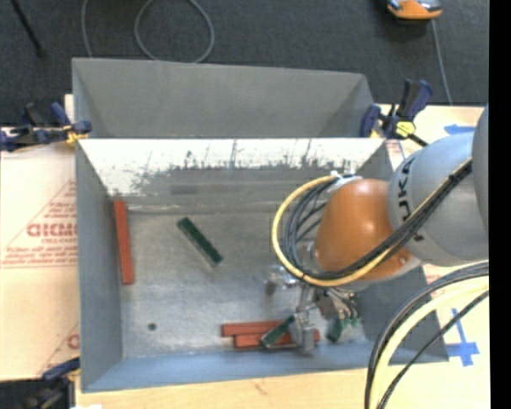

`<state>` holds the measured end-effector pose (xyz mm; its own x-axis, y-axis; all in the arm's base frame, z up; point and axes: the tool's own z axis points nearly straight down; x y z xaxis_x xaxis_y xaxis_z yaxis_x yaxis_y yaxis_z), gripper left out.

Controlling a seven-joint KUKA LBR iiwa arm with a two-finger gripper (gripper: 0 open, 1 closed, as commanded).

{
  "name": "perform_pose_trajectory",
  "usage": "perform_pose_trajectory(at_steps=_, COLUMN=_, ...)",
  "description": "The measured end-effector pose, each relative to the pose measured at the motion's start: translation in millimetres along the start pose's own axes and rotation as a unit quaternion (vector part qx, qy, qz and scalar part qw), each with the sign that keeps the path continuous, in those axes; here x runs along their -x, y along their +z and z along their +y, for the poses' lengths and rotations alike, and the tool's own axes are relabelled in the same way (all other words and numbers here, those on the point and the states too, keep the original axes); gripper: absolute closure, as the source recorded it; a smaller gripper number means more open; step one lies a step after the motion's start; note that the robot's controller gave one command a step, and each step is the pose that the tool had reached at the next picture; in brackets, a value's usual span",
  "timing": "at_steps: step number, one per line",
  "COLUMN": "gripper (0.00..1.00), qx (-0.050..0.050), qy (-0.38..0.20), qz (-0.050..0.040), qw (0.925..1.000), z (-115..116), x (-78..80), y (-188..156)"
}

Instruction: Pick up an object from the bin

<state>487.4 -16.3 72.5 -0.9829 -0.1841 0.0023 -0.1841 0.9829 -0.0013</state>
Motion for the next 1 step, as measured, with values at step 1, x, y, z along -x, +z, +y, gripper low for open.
perform_pose_trajectory(at_steps=1, gripper=1.0, qx=-0.001, qy=0.0, qz=-0.0034, qw=1.0, z=-0.5, x=2.6, y=-2.1)
